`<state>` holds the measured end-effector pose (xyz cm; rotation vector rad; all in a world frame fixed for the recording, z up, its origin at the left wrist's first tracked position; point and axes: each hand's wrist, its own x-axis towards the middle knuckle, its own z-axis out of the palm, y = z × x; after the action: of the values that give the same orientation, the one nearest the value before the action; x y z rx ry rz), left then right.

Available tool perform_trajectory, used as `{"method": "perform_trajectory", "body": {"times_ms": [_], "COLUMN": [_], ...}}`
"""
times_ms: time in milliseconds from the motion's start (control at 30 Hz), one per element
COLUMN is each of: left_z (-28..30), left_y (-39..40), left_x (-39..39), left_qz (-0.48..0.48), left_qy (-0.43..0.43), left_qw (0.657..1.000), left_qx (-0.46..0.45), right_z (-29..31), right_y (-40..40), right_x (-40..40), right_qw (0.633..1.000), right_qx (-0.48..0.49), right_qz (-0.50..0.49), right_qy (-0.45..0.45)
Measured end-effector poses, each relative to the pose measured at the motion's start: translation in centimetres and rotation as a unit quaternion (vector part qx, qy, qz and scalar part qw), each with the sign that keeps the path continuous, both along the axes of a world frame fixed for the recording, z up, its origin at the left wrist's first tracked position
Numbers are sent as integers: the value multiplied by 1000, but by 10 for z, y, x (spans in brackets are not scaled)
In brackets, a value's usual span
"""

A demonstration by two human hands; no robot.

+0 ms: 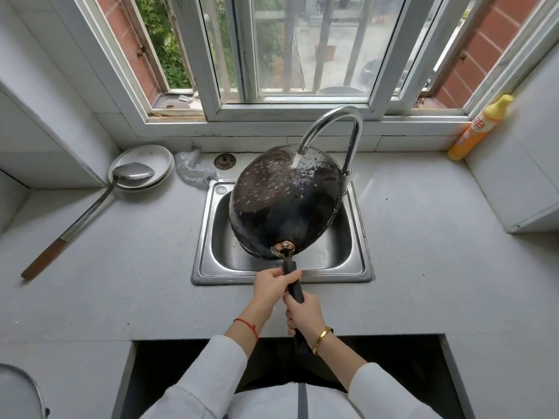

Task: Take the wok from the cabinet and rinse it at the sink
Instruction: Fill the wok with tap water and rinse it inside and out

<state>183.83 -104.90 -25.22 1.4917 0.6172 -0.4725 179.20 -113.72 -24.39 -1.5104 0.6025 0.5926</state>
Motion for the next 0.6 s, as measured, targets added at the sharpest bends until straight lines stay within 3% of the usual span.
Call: {"method": "perform_trajectory", "body": {"times_ms": [600], "left_z": [-1], "left_y": [3], "left_x": [-2], "left_qz": [-2], "left_qy": [-4], "left_qw": [1000], "left_qx": [1], "right_z": [3], "right_y": [6], "right_x": [-1], "right_qw": [1000], "right_qx": [-1], "right_qz": [-5], "right_qy": [4]}}
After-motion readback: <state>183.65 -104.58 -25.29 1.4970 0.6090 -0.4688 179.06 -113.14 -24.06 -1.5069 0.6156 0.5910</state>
